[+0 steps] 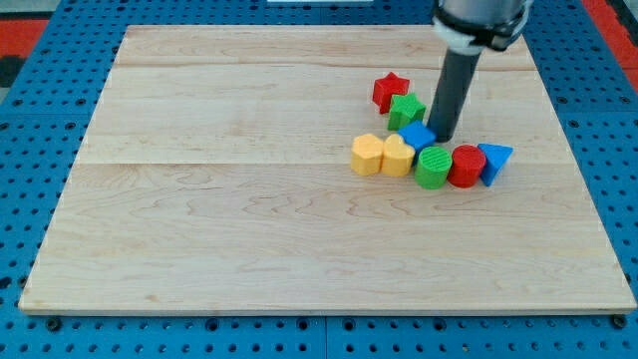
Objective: Separate the red star from the green star
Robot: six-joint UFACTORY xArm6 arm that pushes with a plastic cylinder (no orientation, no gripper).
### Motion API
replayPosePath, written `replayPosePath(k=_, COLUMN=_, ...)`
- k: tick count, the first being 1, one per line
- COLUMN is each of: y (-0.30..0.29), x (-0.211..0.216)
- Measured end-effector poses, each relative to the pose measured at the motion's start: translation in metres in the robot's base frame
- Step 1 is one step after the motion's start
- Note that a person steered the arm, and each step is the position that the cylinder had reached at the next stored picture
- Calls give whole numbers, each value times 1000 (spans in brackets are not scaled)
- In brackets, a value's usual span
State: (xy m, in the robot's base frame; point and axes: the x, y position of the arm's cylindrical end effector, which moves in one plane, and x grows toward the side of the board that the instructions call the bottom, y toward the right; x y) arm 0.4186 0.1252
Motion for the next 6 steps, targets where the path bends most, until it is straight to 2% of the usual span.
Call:
replayPosePath(k=1, y=-5, x=8)
replayPosePath(k=3, y=87, x=-56)
replayPosePath(k=4, y=28, x=-89)
replayPosePath(k=5, y=-52, x=-89)
replayPosePath(k=6, y=-93, x=-29)
